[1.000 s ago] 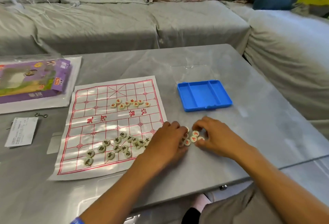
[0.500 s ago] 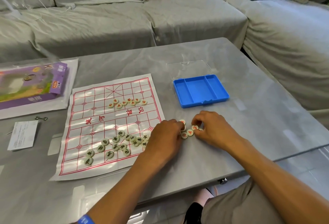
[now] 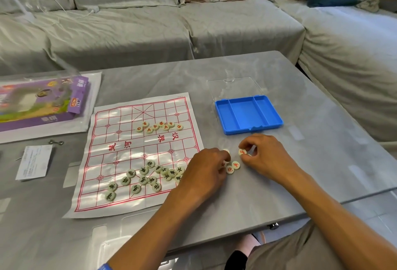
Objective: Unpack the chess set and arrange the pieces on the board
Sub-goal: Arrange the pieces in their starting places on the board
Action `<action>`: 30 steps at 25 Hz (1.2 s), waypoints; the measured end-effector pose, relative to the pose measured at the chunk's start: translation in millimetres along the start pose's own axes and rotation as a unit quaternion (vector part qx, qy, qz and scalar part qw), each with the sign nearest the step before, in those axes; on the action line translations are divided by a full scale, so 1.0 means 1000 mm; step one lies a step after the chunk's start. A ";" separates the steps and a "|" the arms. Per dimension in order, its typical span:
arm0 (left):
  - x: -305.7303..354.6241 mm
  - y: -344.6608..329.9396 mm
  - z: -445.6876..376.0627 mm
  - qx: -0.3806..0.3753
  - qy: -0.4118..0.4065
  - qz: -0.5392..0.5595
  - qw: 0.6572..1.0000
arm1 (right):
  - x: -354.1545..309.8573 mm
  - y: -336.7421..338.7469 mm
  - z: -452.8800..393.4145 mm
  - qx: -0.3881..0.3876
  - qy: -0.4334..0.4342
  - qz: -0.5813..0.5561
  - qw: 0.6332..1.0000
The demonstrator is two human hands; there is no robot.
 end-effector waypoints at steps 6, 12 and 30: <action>-0.017 0.048 -0.006 0.094 -0.004 0.064 0.994 | -0.020 0.006 -0.013 0.015 0.020 -0.037 0.999; -0.144 0.095 -0.029 0.093 0.121 -0.016 0.988 | -0.086 -0.042 -0.092 -0.071 0.131 -0.031 0.988; -0.030 0.036 -0.018 0.010 -0.035 -0.017 0.999 | -0.004 0.006 0.001 -0.126 0.050 0.026 0.990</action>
Point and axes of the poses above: each hand's wrist, its own z-axis away from the middle knuckle, its own y-axis out of the back of the hand, x = y × z, the point moved 1 cm from there along -z, towards the middle knuckle, and after that the axes turned 15 degrees about y, right-handed, at the moved point
